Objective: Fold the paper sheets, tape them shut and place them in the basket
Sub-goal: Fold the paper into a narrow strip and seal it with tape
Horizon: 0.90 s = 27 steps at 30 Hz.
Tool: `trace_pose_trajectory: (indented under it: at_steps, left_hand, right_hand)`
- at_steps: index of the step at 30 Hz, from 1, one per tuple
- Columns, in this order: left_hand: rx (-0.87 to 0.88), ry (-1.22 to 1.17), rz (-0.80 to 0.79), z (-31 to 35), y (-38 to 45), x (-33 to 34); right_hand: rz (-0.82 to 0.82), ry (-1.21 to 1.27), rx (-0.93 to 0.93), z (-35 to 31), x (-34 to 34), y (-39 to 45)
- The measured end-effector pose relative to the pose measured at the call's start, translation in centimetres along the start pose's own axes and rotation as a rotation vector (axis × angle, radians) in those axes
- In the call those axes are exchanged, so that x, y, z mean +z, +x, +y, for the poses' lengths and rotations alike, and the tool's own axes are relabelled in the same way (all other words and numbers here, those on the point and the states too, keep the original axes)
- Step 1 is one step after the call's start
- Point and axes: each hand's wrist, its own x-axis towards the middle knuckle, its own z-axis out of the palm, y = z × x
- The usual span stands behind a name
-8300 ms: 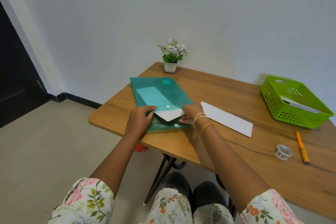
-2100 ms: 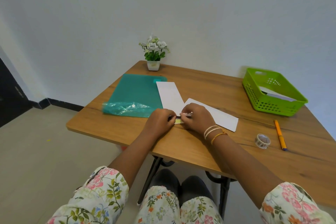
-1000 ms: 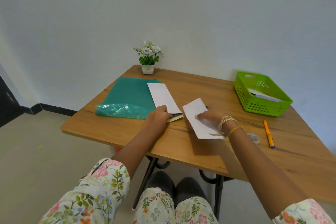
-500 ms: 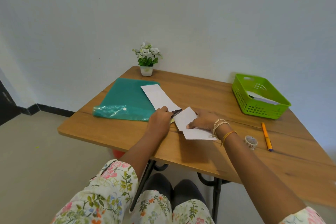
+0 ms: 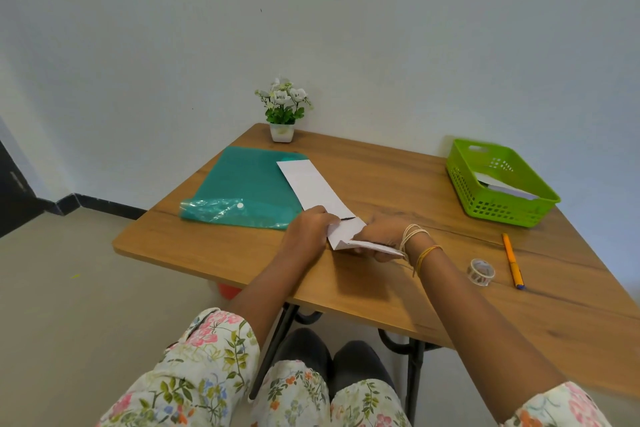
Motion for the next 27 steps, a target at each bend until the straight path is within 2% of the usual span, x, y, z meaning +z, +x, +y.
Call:
trace_pose_trajectory:
  at_steps: [3, 7, 9, 11, 12, 14, 18, 21, 23, 27]
  left_hand:
    - [-0.007, -0.067, 0.024, 0.0, 0.0, 0.0]
    - [0.002, -0.123, 0.073, 0.0, -0.2, -0.2]
    - [0.006, -0.141, 0.071, 0.2, -0.2, -0.3]
    - [-0.012, -0.152, 0.067, 0.3, -0.2, -0.5]
    - [-0.031, -0.154, 0.071, 0.2, -0.2, -0.5]
    - [-0.076, -0.152, 0.081, 0.1, -0.1, -0.6]
    - [-0.131, -0.148, 0.073, 0.0, -0.1, -0.6]
    - [-0.16, -0.14, 0.095, 0.0, 0.0, -0.4]
    - [-0.169, -0.111, 0.095, 0.0, 0.1, -0.3]
    - [-0.126, -0.065, 0.053, 0.2, 0.1, -0.4]
  right_hand:
    - [-0.149, 0.194, 0.085, 0.3, 0.0, 0.4]
    - [-0.216, 0.196, 0.11, 0.2, -0.4, 0.6]
    - [-0.164, 0.166, 0.099, 0.0, -0.6, 0.6]
    - [0.028, 0.042, 0.035, 0.1, -0.7, 0.9]
    - [0.12, 0.044, 0.002, 0.2, -0.7, 1.1]
    - [0.197, 0.175, 0.003, 0.8, -0.4, 1.2]
    - [0.09, 0.321, 0.149, 2.1, 0.4, 0.8]
    - [0.043, 0.355, 0.167, 2.9, 0.2, 0.5]
    - [0.081, 0.319, 0.16, 3.0, 0.0, 0.4]
    - [0.26, 0.325, 0.141, 2.6, 0.1, 1.6]
